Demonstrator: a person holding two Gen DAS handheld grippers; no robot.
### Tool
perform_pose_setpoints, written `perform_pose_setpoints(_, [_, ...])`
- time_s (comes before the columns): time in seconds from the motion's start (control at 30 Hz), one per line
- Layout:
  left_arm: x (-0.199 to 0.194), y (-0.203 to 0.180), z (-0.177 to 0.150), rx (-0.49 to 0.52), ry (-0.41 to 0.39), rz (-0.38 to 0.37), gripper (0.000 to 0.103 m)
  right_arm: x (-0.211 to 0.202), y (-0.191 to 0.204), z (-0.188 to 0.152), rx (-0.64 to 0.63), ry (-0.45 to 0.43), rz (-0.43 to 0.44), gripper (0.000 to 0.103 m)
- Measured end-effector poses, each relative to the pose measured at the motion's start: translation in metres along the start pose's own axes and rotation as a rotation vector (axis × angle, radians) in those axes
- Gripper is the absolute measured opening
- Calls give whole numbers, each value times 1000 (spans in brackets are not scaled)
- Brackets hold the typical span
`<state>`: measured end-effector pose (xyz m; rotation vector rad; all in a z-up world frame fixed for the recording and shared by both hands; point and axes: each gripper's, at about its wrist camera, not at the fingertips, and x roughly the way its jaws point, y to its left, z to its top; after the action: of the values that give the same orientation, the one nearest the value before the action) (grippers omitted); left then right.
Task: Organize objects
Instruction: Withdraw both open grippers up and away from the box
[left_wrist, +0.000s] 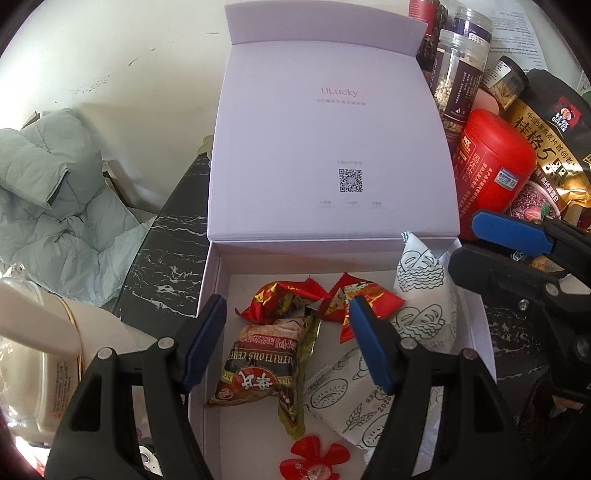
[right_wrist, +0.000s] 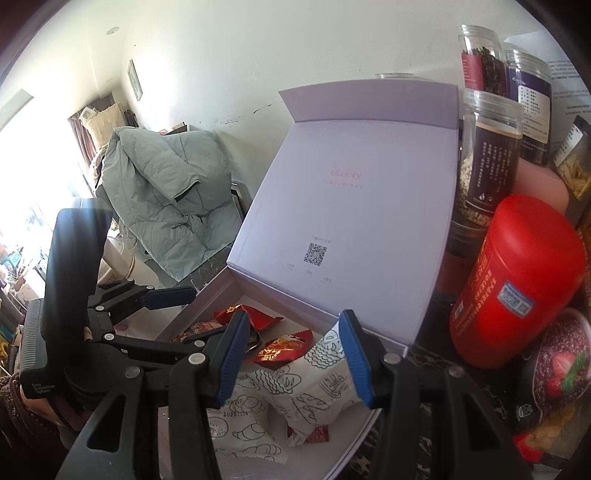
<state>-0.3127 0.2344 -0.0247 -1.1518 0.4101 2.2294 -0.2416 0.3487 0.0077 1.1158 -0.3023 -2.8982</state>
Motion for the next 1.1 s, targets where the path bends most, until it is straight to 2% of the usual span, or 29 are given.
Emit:
perform_pose_setpoints(0.27, [-27,2,-4,-22,-39,-11,68,-30,5,-2,15,-37,-85,55])
perform_pose_setpoints(0.4, [-45,0,-7,-14,-66,-12,70,-49,13,-8,14,-73,-71,61])
perform_pose_setpoints(0.73, [-89,-5,-24,-11,-140,18,79,-83,31,-22,11,-109,-38,62])
perform_pose_setpoints(0.87, [-104,-5,-32,-18,-160,18,82,-96,40,-28,-1,-122,-36,67])
perform_pose_setpoints(1.1, [-132,-5,-49,-17,-201,41,87,-115,56,-41,-42,-120,-38,68])
